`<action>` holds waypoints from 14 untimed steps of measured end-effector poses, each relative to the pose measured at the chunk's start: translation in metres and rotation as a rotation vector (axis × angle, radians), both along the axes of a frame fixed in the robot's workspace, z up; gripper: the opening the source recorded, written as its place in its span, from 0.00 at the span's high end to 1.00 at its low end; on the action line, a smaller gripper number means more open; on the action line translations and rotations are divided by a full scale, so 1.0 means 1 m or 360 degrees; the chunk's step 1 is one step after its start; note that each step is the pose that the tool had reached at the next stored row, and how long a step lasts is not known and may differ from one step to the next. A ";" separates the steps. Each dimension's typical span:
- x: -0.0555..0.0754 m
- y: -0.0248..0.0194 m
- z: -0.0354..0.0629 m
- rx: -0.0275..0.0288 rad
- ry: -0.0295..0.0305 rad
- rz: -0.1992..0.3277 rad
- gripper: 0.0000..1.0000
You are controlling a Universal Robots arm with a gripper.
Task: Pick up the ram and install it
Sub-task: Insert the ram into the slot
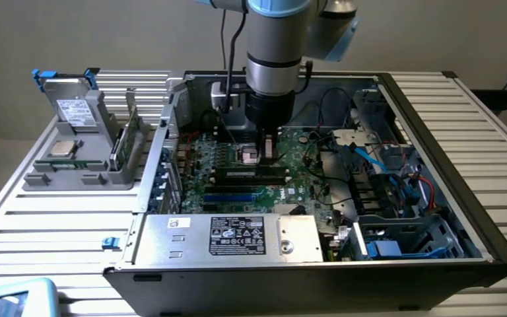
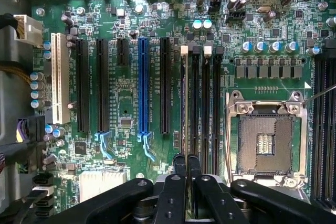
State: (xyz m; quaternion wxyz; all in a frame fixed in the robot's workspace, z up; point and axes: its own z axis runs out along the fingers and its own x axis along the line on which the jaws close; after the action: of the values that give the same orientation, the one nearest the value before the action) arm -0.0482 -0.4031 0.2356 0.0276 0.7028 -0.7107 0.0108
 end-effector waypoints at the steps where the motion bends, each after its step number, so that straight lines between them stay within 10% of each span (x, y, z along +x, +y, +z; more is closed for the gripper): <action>1: 0.000 0.0000 -0.0003 0.00000 -0.00015 0.0000 0.87; 14: -0.001 0.0000 -0.0013 -0.00001 -0.00097 -0.0001 0.87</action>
State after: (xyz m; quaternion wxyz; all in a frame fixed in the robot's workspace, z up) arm -0.0494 -0.4031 0.2342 0.0255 0.7027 -0.7110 0.0129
